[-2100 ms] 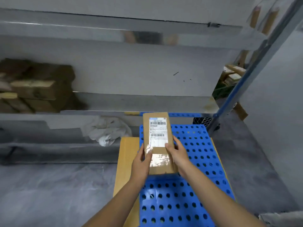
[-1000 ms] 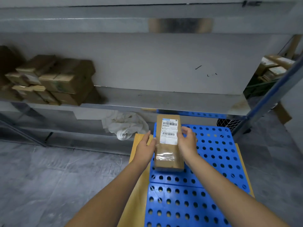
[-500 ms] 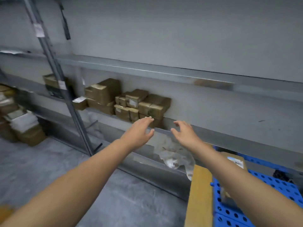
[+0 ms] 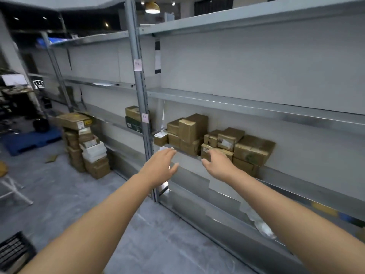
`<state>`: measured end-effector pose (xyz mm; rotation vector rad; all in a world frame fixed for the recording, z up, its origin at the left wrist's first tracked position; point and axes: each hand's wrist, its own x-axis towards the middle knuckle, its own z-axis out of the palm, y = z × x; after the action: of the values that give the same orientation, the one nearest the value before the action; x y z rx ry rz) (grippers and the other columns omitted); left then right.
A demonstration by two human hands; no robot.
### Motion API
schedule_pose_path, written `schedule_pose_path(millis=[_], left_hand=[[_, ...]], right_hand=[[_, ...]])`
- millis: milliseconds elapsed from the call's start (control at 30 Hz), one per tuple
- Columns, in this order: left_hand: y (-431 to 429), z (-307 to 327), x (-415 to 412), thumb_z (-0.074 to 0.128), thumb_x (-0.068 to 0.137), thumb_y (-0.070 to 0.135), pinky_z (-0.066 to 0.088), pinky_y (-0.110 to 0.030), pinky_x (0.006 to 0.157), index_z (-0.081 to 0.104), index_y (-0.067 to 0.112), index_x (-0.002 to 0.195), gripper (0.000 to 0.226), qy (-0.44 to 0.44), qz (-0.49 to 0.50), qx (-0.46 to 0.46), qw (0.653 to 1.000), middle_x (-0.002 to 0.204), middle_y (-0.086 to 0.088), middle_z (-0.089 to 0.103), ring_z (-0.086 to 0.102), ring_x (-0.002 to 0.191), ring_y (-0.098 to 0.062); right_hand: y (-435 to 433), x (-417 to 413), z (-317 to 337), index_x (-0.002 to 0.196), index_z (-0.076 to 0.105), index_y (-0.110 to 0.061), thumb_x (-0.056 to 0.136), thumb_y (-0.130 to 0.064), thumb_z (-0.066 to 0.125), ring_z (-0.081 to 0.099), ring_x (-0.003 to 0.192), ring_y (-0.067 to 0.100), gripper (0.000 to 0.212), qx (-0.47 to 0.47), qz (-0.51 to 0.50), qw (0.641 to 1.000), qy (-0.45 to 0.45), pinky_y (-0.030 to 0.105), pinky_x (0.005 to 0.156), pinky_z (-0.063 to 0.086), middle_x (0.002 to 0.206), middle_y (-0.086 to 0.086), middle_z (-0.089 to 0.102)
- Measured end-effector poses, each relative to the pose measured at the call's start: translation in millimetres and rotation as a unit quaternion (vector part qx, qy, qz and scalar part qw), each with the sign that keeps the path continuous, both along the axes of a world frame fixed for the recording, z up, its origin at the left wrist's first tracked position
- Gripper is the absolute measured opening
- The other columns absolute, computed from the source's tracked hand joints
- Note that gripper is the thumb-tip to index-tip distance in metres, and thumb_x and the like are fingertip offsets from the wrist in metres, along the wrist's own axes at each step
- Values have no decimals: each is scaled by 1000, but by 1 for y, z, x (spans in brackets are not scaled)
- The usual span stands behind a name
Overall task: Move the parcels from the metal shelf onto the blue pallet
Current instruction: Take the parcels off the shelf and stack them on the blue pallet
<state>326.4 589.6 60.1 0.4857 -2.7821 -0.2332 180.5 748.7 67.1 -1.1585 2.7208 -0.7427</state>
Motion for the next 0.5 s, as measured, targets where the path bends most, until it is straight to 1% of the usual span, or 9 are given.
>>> schedule_pose_path(millis=[67, 233, 333, 433, 500], left_hand=[[-18, 2, 3, 48, 98, 40, 25, -33, 117, 36, 16, 148, 57, 20, 14, 6, 1000, 155, -1, 35, 31, 142, -16], [-61, -5, -12, 46, 98, 40, 23, -34, 119, 34, 18, 149, 57, -9, 7, -30, 999, 156, 0, 34, 30, 142, -15], [-98, -10, -34, 46, 98, 41, 21, -33, 118, 34, 18, 149, 57, -3, 14, -38, 999, 155, 0, 35, 31, 142, -15], [-141, -16, -62, 45, 98, 42, 21, -33, 117, 35, 18, 148, 56, -4, 17, -36, 999, 155, 0, 35, 31, 142, -15], [-168, -20, -81, 44, 99, 42, 17, -34, 118, 36, 20, 148, 55, -15, 16, -38, 999, 155, 1, 35, 29, 143, -14]], right_hand=[[-23, -1, 4, 141, 40, -7, 96, -35, 46, 41, 131, 29, 54, -4, 6, 1000, -3, 42, 108, 36, 144, 13, 43], [-84, -8, -5, 142, 39, -10, 96, -36, 47, 39, 132, 28, 53, -5, 19, 1000, -1, 42, 108, 36, 144, 11, 41], [-125, -23, -15, 139, 41, -11, 96, -37, 47, 41, 130, 27, 50, 12, 32, 999, 25, 41, 104, 37, 141, 10, 44], [-173, -48, -19, 136, 43, -11, 96, -37, 46, 45, 125, 27, 48, 10, 37, 998, 51, 40, 101, 39, 136, 10, 47], [-201, -66, -20, 135, 44, -12, 96, -37, 46, 47, 120, 26, 47, 11, 42, 997, 62, 40, 99, 40, 132, 9, 49]])
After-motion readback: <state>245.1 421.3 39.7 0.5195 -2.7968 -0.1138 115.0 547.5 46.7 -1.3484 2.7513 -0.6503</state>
